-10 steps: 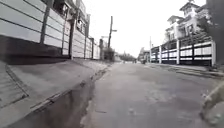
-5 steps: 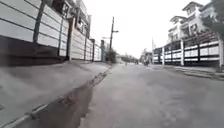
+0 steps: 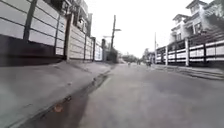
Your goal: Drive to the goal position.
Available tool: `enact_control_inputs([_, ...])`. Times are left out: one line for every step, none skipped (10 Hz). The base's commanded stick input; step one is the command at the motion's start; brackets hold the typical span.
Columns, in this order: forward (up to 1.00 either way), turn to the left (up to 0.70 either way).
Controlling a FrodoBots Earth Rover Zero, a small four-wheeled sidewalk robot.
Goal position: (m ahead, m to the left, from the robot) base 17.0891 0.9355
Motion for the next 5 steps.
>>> enact_control_inputs([1.0,0.0])
enact_control_inputs([1.0,0.0])
enact_control_inputs([1.0,0.0])
enact_control_inputs([1.0,0.0])
enact_control_inputs([1.0,0.0])
